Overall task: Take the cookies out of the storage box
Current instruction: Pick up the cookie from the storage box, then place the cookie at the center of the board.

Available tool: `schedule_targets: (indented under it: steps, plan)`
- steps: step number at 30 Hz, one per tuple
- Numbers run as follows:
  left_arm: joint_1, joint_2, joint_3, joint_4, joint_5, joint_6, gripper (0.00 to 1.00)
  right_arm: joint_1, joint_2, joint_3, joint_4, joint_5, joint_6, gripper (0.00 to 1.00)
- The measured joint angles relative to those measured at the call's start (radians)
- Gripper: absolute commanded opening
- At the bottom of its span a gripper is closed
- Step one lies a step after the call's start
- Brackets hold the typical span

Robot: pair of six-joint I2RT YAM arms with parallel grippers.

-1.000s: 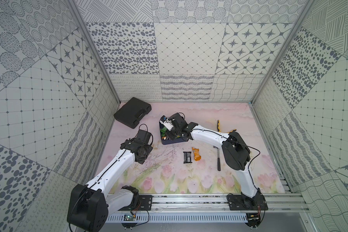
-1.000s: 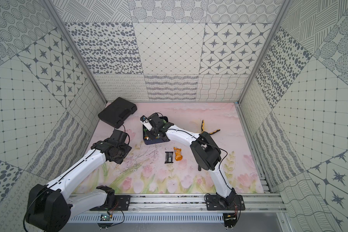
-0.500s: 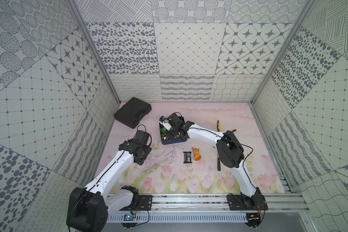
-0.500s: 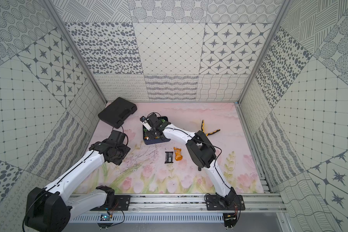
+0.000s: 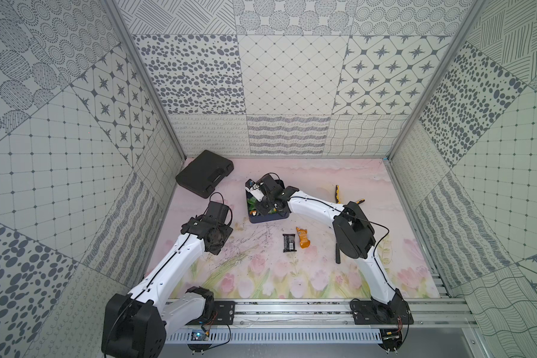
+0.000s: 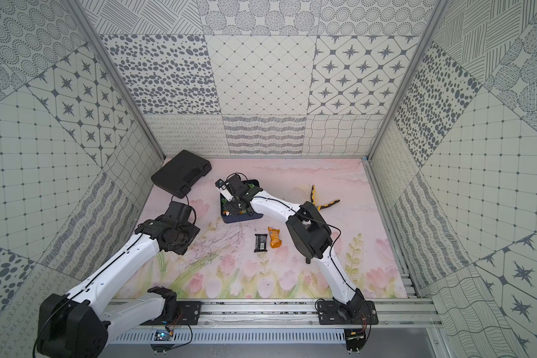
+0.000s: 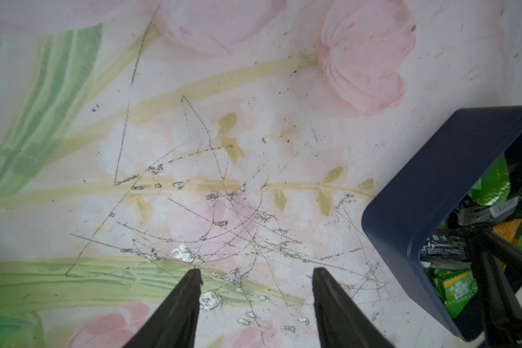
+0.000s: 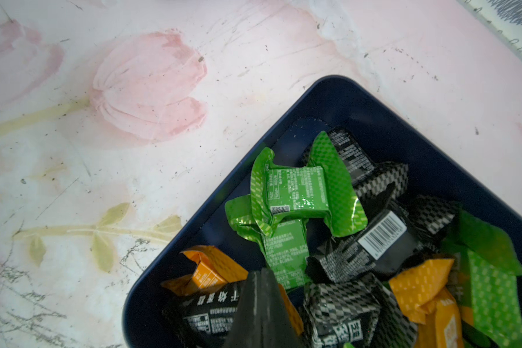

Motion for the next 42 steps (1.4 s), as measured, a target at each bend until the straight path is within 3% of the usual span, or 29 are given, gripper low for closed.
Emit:
schedule_targets:
  steps: [11,21,31,42]
  plan:
    - [0.003,-0.054,-0.04,0.074,0.001,0.117,0.64,0.006,-0.195,-0.047,-0.006,0.029,-0.01,0.0]
    - [0.003,-0.123,-0.095,0.122,0.0,0.168,0.64,0.064,-0.395,-0.297,0.008,-0.035,-0.049,0.0]
    - [0.003,-0.149,-0.111,0.123,0.001,0.171,0.64,0.103,-0.388,-0.41,-0.074,-0.172,-0.116,0.0]
    - [0.003,-0.188,-0.114,0.123,0.002,0.171,0.64,0.103,-0.284,-0.409,-0.119,-0.19,-0.195,0.0]
